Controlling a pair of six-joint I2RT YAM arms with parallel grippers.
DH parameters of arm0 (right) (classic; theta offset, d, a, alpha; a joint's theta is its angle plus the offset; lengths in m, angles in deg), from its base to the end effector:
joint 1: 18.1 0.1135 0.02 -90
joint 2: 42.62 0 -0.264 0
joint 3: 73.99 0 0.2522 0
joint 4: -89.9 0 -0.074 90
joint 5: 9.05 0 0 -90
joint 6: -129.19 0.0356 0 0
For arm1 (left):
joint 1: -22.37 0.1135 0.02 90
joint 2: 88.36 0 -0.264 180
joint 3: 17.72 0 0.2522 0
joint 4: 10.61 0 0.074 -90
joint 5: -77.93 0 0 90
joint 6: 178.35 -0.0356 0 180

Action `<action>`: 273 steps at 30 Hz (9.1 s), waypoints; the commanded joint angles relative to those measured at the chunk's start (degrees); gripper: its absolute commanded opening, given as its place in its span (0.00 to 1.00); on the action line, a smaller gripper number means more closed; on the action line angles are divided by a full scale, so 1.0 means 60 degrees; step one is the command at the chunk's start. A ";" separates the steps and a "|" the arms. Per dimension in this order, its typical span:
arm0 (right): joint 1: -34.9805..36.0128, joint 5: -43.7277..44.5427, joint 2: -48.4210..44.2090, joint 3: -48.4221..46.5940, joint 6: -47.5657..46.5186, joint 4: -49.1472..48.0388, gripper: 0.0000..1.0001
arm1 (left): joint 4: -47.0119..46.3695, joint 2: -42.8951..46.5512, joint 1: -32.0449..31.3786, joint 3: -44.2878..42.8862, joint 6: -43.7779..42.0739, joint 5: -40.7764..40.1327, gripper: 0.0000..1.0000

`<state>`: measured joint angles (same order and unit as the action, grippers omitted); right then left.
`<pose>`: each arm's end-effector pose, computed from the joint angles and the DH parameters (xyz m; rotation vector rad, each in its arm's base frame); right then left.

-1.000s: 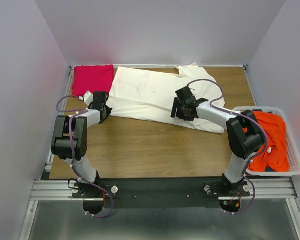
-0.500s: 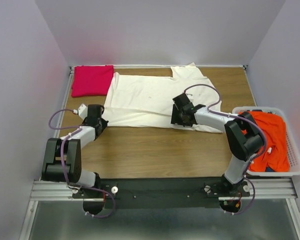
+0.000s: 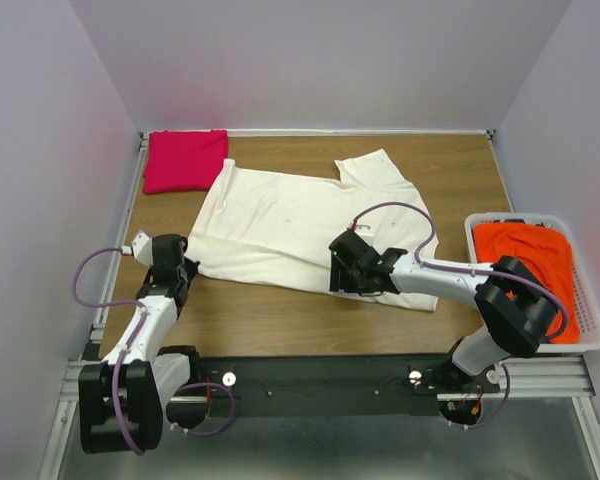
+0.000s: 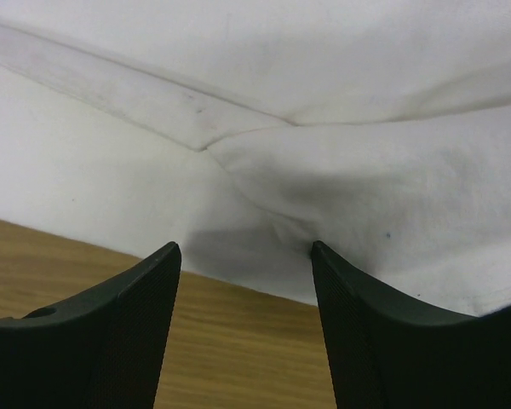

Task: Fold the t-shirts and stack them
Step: Fold the tshirt

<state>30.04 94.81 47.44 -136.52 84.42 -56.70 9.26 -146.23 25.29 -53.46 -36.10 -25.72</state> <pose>0.2043 0.2153 0.1660 0.0159 2.6096 0.2746 0.1932 0.0183 0.1694 -1.1643 1.9660 -0.1758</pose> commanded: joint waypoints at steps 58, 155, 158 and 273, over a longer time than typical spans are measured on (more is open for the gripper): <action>-0.2486 0.2581 -0.2413 0.1084 0.2262 0.2000 0.08 | 0.0344 -0.0272 -0.1980 -0.4628 -0.5090 0.3813 0.60; -0.6120 -0.1886 -0.3012 0.1758 -0.0404 0.0624 0.91 | 0.0769 0.0417 -0.3753 -0.0818 0.0521 0.0196 0.47; -0.4863 -0.1288 -0.2809 0.0970 -0.0493 0.0623 0.95 | 0.0403 -0.0591 -0.3753 -0.1943 -0.0080 -0.0140 0.59; -0.1812 0.0267 0.2026 -0.3854 -0.1357 0.0111 0.97 | 0.3948 -1.3075 -0.2215 -1.5306 -0.3068 -0.2676 0.45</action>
<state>18.98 96.48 61.39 -160.48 77.03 -55.63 31.25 -223.21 11.91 -143.16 -55.34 -38.86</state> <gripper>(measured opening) 0.974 0.446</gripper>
